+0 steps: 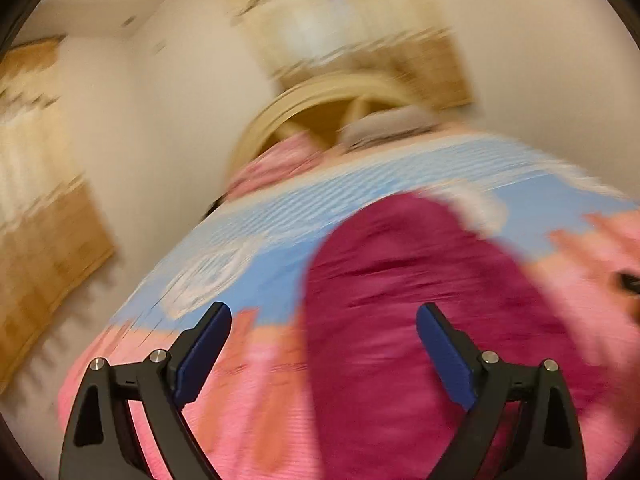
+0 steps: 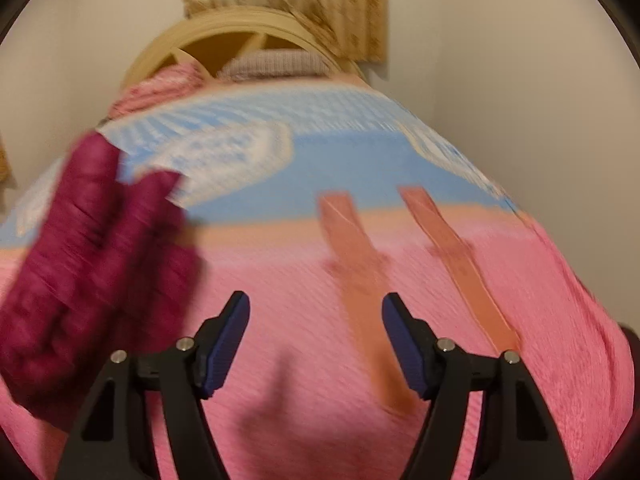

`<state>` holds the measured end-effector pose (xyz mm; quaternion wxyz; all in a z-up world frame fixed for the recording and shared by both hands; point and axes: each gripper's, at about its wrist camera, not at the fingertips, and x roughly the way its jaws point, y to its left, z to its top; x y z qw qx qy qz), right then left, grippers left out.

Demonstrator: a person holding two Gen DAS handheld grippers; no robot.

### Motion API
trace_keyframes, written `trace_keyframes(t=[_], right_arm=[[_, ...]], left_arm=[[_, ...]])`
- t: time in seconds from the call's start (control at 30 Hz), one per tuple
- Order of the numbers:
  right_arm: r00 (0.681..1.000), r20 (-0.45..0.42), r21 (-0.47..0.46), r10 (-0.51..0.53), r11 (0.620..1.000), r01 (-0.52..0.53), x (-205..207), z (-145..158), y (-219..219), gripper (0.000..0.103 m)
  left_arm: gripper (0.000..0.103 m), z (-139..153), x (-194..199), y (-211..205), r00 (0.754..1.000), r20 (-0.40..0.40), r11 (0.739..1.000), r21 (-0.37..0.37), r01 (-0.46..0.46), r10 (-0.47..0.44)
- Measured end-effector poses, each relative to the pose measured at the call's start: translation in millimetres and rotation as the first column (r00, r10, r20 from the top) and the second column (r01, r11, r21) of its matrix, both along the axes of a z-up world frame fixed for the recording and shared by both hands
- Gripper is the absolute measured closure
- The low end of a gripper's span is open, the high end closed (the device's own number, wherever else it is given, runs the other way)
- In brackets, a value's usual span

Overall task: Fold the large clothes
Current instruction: 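Open the left tool to release the edge while the right tool presses the jacket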

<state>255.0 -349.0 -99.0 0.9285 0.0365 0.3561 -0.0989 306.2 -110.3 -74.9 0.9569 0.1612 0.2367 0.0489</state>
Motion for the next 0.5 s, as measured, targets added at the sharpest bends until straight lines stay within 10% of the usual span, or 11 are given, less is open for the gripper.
trace_keyframes(t=[0.17,0.33,0.5], right_arm=[[0.994,0.066,-0.010,0.091,0.996,-0.091,32,42,63,0.032],[0.983,0.077,-0.029,0.164,0.986,-0.163,75,76,138,0.032],[0.990,0.028,-0.027,0.135,0.991,-0.134,124,44,165,0.036]], left_arm=[[0.009,-15,49,56,0.972,-0.061,0.971,-0.057,-0.232,0.229],[0.009,-16,76,68,0.959,-0.096,0.954,-0.118,-0.276,0.266],[0.009,-25,102,62,0.951,-0.142,0.949,-0.117,-0.292,0.275]])
